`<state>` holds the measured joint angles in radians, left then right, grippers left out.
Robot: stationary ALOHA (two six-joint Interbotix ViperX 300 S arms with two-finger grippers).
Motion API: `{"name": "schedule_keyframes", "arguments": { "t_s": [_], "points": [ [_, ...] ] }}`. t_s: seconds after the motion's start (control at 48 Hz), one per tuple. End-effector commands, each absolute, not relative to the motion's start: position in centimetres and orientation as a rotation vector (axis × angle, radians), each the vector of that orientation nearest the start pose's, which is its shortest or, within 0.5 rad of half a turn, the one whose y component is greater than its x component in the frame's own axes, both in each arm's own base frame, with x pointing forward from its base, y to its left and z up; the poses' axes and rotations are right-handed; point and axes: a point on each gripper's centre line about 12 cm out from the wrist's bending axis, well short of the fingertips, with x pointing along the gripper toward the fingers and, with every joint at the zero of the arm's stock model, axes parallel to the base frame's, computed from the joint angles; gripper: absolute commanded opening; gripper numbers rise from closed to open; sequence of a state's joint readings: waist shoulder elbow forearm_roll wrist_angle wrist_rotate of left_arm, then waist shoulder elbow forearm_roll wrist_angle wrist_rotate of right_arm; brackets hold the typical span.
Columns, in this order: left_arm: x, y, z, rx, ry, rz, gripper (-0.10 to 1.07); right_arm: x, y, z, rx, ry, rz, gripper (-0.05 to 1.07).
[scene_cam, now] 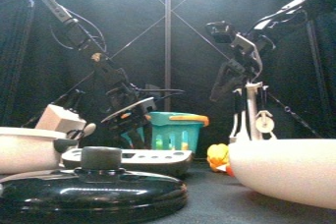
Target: Grab strawberry half
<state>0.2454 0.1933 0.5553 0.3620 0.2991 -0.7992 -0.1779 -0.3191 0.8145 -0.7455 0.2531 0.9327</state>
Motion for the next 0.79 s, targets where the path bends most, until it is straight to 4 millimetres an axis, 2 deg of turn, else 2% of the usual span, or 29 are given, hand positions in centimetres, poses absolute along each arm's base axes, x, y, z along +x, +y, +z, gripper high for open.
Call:
{"name": "schedule_keyframes", "arguments": {
  "t_s": [0.0, 0.333, 0.479, 0.771],
  "points": [
    [38.5, 11.1, 12.4, -0.466, 0.893, 0.536, 0.58, 31.1, -7.6, 22.4, 0.194, 0.618, -0.398, 0.42],
    [38.1, 10.8, 14.8, -0.387, 0.844, 0.505, 0.58, 31.0, -7.6, 22.4, 0.187, 0.621, -0.397, 0.42],
    [37.7, 11.0, 14.8, -0.388, 0.843, 0.509, 0.58, 31.0, -7.6, 22.4, 0.179, 0.622, -0.395, 0.42],
    [38.2, 10.9, 15.2, -0.392, 0.799, 0.48, 0.58, 30.9, -7.6, 22.3, 0.176, 0.623, -0.394, 0.42]
  ]
}}
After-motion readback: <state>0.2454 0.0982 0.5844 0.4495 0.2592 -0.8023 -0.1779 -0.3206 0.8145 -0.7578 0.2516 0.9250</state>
